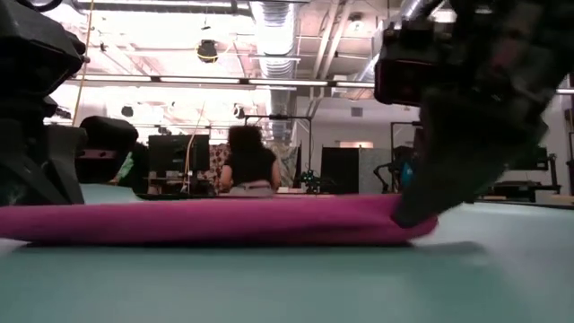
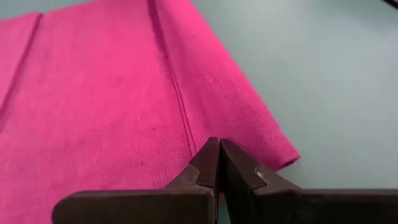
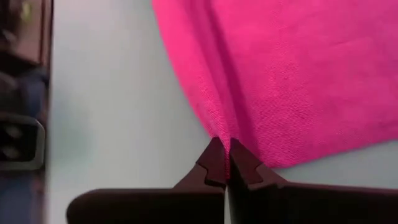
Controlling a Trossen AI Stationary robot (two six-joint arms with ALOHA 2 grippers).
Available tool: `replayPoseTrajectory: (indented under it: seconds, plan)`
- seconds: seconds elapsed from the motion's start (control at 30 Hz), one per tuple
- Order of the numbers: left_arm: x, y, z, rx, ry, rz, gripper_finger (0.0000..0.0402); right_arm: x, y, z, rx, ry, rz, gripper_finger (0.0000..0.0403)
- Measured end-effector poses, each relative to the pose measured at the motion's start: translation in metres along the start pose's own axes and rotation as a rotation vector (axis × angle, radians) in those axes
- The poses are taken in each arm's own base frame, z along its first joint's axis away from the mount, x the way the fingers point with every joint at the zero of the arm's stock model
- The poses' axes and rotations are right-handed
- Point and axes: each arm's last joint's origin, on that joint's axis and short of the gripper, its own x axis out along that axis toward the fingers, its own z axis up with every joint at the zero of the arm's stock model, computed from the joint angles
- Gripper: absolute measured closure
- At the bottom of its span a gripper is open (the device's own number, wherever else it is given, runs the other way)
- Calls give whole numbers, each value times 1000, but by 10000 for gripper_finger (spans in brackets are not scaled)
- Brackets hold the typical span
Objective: Roll towel into tight, uniform cylinder
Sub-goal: Roll the pink towel
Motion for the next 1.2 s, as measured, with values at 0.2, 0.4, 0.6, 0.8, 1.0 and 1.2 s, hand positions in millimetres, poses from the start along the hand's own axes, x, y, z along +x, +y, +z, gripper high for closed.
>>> replayPoseTrajectory:
  seconds: [0.2,0.4,0.6,0.8,1.0,1.2]
  plan:
    - [-2,1,4,17,-19,-6,401,-6,-8,15,281,12,2,393]
    - [-2,1,5,7,-13,-44,401,-3,-17,24,449,1,-5,391]
    - [-4,1,7,-32,-11,-83,401,-5,-23,32,540,7,-12,391]
    - [-20,3,14,-40,36,-105,402,-2,-32,29,602,40,-80,390]
    - [-49,8,33,-32,-13,-113,401,-2,-36,33,657,76,-62,391]
    - [-57,4,45,77,-94,-94,401,-1,-46,42,722,94,-52,392]
